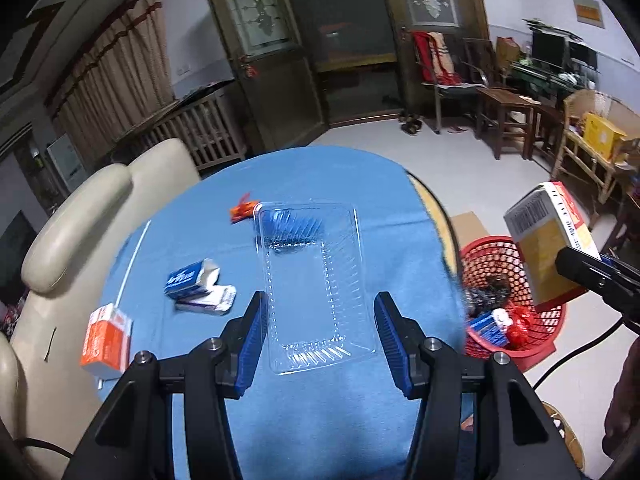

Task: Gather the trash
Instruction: 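Carry the medicine box with the right tool while the left tool carries the clear tray toward the basket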

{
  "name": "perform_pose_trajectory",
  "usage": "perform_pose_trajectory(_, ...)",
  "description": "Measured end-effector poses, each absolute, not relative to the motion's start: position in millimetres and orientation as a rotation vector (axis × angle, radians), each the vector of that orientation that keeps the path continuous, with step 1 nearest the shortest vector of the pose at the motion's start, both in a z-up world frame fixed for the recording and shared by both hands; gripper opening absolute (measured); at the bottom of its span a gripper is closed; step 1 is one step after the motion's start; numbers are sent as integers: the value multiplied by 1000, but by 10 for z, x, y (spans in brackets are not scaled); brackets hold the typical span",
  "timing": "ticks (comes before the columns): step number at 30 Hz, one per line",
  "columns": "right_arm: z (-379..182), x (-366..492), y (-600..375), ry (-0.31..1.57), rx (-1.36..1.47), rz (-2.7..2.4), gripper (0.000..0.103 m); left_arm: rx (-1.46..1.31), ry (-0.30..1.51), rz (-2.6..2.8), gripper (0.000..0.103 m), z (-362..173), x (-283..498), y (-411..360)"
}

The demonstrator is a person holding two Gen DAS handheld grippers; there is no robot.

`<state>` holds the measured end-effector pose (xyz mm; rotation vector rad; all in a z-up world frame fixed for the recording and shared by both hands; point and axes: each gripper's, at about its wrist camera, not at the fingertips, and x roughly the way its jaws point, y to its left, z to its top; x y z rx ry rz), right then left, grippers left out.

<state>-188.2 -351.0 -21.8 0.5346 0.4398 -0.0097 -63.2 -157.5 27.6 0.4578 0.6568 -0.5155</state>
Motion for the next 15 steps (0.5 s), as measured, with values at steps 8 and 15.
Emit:
perform_pose_trajectory(8, -224, -2061, -3781, 403, 580, -60, 50, 459, 676, -633, 55, 335, -724, -1954)
perform_pose_trajectory(15, -191, -2277, -4060, 357, 615, -121, 50, 468, 677, -723, 56, 390, -804, -2314)
